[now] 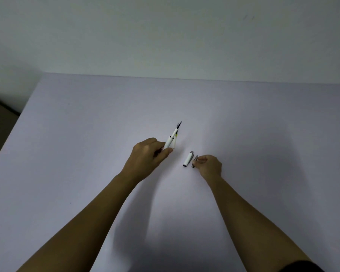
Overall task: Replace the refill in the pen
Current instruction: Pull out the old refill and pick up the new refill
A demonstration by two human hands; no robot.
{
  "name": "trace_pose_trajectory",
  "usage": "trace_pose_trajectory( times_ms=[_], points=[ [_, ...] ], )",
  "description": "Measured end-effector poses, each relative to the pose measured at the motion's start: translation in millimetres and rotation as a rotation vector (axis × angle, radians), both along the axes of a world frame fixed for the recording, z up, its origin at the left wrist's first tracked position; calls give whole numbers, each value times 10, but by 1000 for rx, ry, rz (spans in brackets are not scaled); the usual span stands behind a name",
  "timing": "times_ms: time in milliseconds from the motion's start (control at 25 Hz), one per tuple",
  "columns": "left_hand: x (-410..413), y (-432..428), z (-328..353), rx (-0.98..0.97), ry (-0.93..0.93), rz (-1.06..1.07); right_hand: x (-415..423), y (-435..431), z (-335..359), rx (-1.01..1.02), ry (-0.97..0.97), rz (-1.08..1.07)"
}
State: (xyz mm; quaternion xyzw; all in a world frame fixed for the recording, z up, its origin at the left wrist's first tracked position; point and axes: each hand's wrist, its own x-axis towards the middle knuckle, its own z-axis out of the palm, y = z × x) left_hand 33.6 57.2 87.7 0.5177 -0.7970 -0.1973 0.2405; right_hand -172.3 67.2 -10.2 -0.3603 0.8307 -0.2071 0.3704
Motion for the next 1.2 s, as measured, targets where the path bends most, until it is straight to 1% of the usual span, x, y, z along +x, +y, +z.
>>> trace_pose_trajectory(
  times_ms=[160,240,280,320,400,440,480,560,720,800,840,920,960,1000,1040,1080,1200],
  points=[
    [5,33,16,-3,1,1,-68,-10,95,-9,23,-19],
    [-5,47,30,2,3,4,-61,-33,254,-114,24,-44],
    [-17,47,38,7,5,10,-38,-50,373,-202,-37,-58],
    [-31,44,45,12,6,19,1,-69,513,-287,-157,-52],
    [-71,35,68,12,6,40,107,-101,830,-396,-449,90],
    [-89,28,76,7,3,46,157,-121,953,-415,-544,191],
    [-102,25,84,4,-3,50,205,-142,1045,-431,-586,277],
    [-125,21,88,9,-20,58,263,-185,1146,-470,-581,333],
    [-139,27,90,-25,-65,28,268,-277,1158,-480,-551,314],
    [-129,24,78,-29,-72,35,292,-354,1158,-462,-609,287],
    [-115,19,53,-19,-74,42,305,-414,1156,-458,-673,220],
    [-68,8,-16,23,-88,60,301,-588,1103,-475,-764,9],
    [-39,4,-54,47,-92,74,273,-683,1041,-484,-760,-90],
    [-11,-6,-86,66,-90,90,236,-772,960,-481,-716,-151],
    [17,-29,-118,77,-84,107,204,-851,858,-463,-638,-165],
    [40,-59,-141,82,-75,123,182,-912,744,-430,-536,-139],
    [84,-202,-193,92,-56,153,186,-1002,414,-314,-220,33]
  ],
)
